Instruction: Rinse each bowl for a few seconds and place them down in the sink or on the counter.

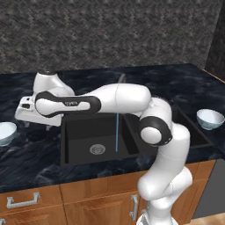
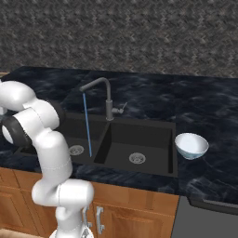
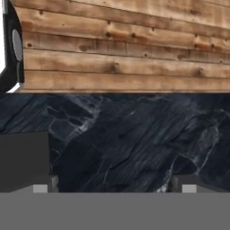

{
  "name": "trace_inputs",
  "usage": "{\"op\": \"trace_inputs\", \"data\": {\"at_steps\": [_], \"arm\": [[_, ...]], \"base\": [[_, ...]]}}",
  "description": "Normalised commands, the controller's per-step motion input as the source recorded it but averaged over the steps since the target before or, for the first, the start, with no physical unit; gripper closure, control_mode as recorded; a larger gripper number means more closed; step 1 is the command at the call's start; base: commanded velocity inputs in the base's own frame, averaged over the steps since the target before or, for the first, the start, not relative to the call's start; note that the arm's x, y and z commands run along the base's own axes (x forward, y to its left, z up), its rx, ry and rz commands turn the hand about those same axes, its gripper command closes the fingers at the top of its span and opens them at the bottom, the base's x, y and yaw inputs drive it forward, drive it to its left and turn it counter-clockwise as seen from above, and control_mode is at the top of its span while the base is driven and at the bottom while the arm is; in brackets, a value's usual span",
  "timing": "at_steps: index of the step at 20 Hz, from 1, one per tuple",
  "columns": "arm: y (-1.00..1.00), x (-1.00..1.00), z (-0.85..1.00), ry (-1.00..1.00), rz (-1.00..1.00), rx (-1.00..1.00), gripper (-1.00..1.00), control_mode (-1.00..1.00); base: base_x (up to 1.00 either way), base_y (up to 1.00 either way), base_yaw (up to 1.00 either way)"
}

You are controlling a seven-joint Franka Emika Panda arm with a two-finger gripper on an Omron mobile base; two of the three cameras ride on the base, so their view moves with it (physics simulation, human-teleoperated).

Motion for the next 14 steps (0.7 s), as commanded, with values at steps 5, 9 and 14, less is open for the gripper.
{"op": "trace_inputs", "data": {"at_steps": [5, 9, 14], "arm": [[0.12, 0.07, -0.04, -0.04, -0.02, 0.00, -1.00, -1.00], [0.11, 0.12, -0.01, -0.05, -0.09, 0.00, -1.00, -1.00], [0.10, 0.13, -0.04, -0.03, -0.09, 0.00, -1.00, -1.00]], "base": [[0.00, 0.00, 0.00], [0.00, 0.00, 0.00], [0.00, 0.00, 0.00]]}}
